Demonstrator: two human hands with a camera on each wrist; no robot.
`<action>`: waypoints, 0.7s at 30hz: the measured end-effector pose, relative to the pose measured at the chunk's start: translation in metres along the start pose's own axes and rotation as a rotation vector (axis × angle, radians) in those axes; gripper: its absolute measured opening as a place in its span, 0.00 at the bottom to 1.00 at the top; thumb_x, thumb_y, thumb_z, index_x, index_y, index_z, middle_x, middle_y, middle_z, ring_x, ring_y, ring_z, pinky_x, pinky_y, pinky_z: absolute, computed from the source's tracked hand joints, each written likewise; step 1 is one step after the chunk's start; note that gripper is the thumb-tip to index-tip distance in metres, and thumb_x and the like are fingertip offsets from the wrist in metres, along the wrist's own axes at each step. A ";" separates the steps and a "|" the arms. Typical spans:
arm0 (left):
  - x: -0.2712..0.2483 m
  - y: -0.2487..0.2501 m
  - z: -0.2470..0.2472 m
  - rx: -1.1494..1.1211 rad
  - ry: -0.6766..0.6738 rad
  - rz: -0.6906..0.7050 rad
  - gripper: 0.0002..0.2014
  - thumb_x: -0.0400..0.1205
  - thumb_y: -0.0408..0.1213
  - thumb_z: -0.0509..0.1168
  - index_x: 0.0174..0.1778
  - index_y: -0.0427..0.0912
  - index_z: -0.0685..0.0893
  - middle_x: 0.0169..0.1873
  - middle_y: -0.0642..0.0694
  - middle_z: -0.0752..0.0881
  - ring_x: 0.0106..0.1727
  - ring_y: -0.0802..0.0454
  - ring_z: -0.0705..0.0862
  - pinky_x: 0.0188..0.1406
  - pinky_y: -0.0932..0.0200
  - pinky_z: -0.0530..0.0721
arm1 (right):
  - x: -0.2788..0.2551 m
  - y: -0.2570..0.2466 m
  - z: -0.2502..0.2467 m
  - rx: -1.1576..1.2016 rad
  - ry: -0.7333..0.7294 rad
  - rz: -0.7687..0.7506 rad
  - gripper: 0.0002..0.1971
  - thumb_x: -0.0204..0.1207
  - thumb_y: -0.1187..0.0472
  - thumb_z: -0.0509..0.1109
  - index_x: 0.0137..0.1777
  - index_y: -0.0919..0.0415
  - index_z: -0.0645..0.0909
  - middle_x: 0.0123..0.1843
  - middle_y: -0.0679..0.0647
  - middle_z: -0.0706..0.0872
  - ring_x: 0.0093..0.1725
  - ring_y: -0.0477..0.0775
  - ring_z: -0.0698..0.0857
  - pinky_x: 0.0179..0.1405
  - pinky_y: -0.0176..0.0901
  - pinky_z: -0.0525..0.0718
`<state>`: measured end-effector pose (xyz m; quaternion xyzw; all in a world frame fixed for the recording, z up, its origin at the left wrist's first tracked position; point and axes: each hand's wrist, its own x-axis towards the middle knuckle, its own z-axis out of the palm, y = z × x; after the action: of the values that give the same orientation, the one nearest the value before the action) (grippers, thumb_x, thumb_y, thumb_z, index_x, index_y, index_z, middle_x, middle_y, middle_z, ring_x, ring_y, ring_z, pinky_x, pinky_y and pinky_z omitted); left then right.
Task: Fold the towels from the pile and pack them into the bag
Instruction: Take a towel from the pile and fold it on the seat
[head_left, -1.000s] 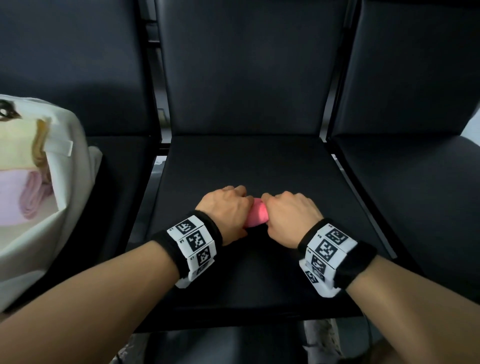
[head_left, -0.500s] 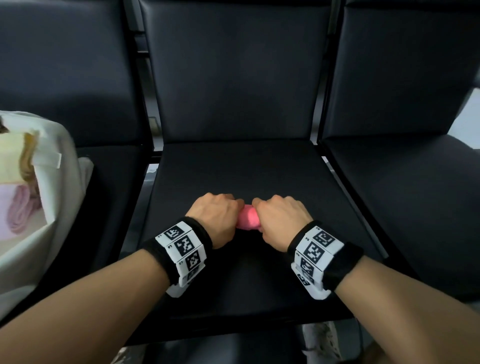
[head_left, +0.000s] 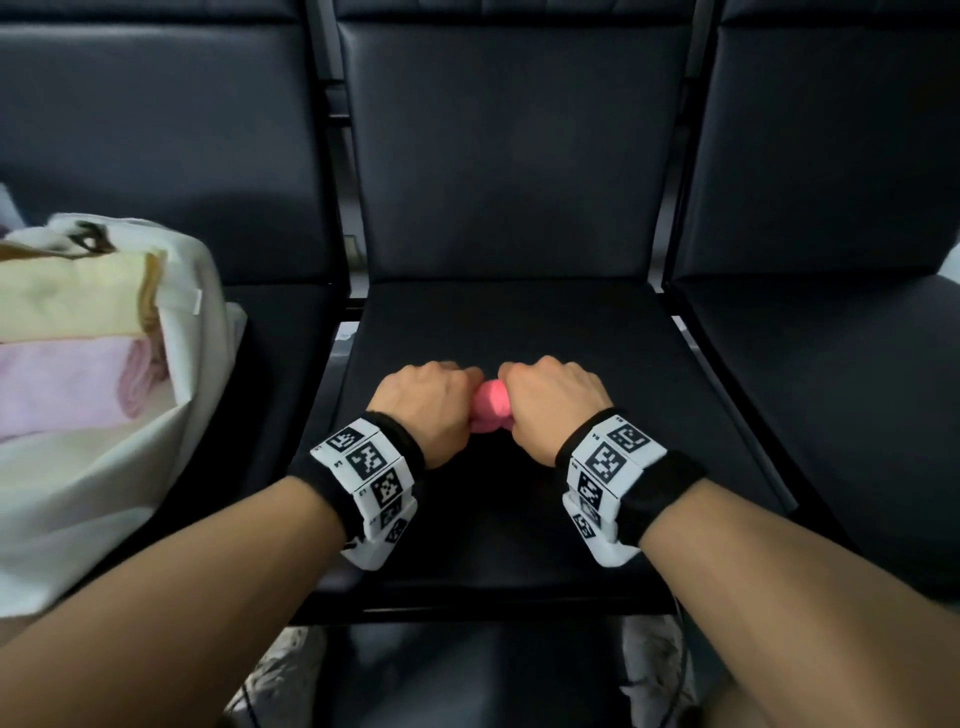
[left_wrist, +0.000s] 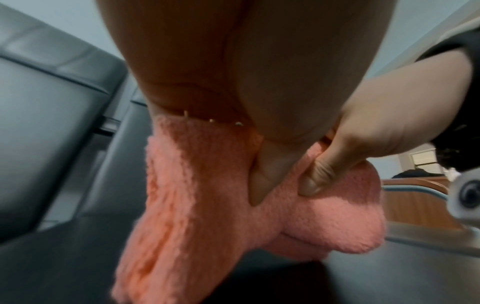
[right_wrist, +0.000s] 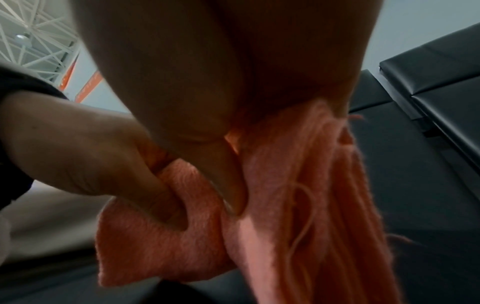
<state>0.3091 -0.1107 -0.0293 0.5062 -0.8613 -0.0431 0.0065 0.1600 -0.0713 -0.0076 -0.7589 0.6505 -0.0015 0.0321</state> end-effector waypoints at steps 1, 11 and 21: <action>-0.006 -0.003 -0.003 -0.001 0.018 -0.012 0.11 0.85 0.51 0.64 0.56 0.50 0.79 0.55 0.46 0.84 0.56 0.36 0.86 0.44 0.49 0.76 | -0.001 -0.005 -0.002 0.009 0.021 -0.008 0.11 0.81 0.60 0.66 0.62 0.56 0.78 0.58 0.60 0.84 0.58 0.68 0.85 0.44 0.51 0.73; -0.097 -0.048 -0.040 0.030 0.178 -0.158 0.15 0.81 0.49 0.65 0.63 0.52 0.77 0.60 0.47 0.86 0.59 0.34 0.86 0.44 0.48 0.75 | -0.033 -0.075 -0.017 0.150 0.119 -0.164 0.11 0.79 0.56 0.63 0.60 0.52 0.77 0.53 0.51 0.84 0.51 0.65 0.86 0.45 0.54 0.81; -0.176 -0.128 -0.074 -0.025 0.368 -0.293 0.12 0.79 0.48 0.69 0.56 0.53 0.79 0.51 0.49 0.86 0.54 0.38 0.85 0.41 0.49 0.73 | -0.031 -0.182 -0.044 0.179 0.194 -0.368 0.27 0.74 0.50 0.52 0.71 0.52 0.77 0.58 0.51 0.85 0.52 0.67 0.86 0.46 0.56 0.84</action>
<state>0.5108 -0.0240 0.0400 0.6252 -0.7622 0.0386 0.1631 0.3331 -0.0151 0.0470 -0.8550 0.4986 -0.1381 0.0359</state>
